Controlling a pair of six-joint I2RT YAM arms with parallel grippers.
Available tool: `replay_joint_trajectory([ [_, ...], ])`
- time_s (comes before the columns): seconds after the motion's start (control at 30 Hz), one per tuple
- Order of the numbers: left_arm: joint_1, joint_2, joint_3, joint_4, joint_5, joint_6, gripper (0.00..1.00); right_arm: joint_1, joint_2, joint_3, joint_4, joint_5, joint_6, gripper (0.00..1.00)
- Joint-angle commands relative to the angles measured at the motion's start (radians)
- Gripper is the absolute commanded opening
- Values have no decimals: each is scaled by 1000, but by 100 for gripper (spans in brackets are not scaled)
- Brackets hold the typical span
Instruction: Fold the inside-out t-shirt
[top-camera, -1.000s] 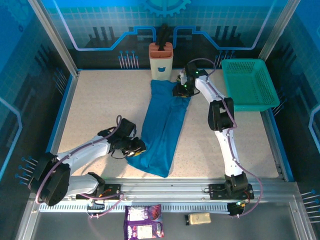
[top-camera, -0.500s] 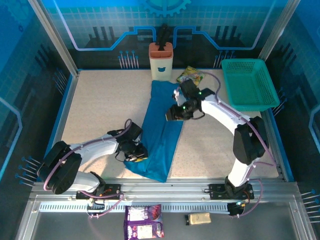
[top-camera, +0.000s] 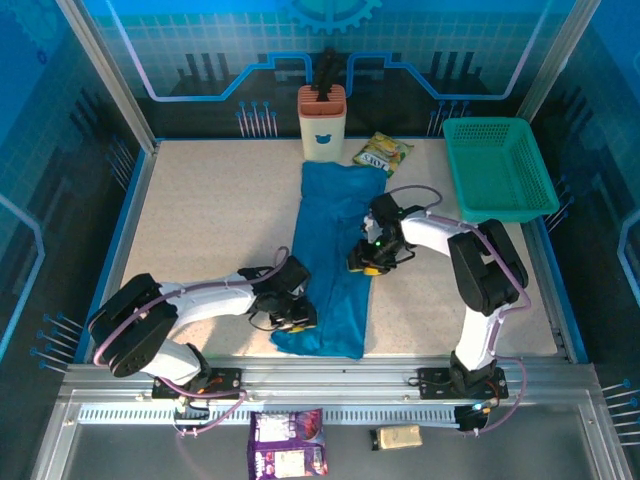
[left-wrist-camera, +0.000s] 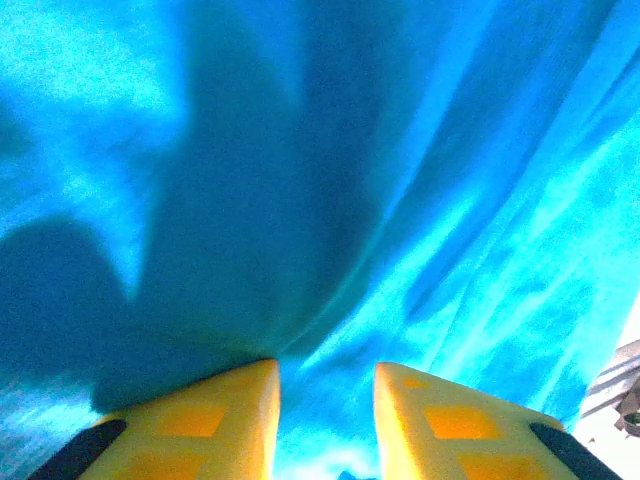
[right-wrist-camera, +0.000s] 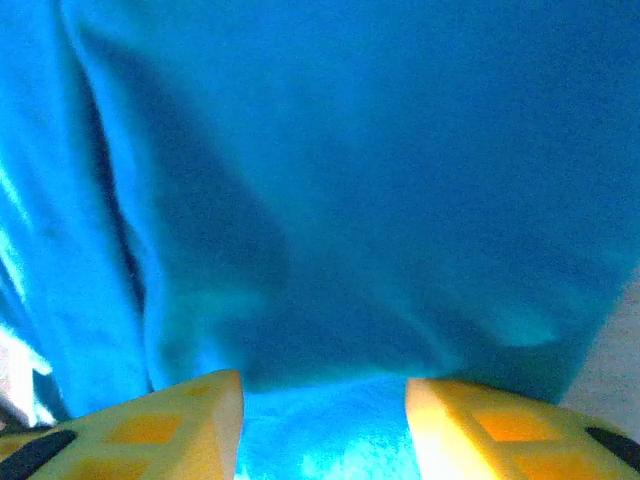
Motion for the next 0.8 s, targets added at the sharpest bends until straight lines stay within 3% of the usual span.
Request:
replay_joint_trajectory([
  [0.0,-23,-16,38,-17,-29,-58,34,-62,-25,13,-91,135,-72,48],
  [0.17,-26,-75,57,-102,-96,-54,34,-45,-117,12,-101,-1,-71,48],
  [0.5,-66,-76,2,-84,-54,-64,26,121,-384,-155,-149,11,45,48],
  [0.77,-127,-154,-121,-29,-48,-152,26,310,-525,-367,-110,35,215,48],
])
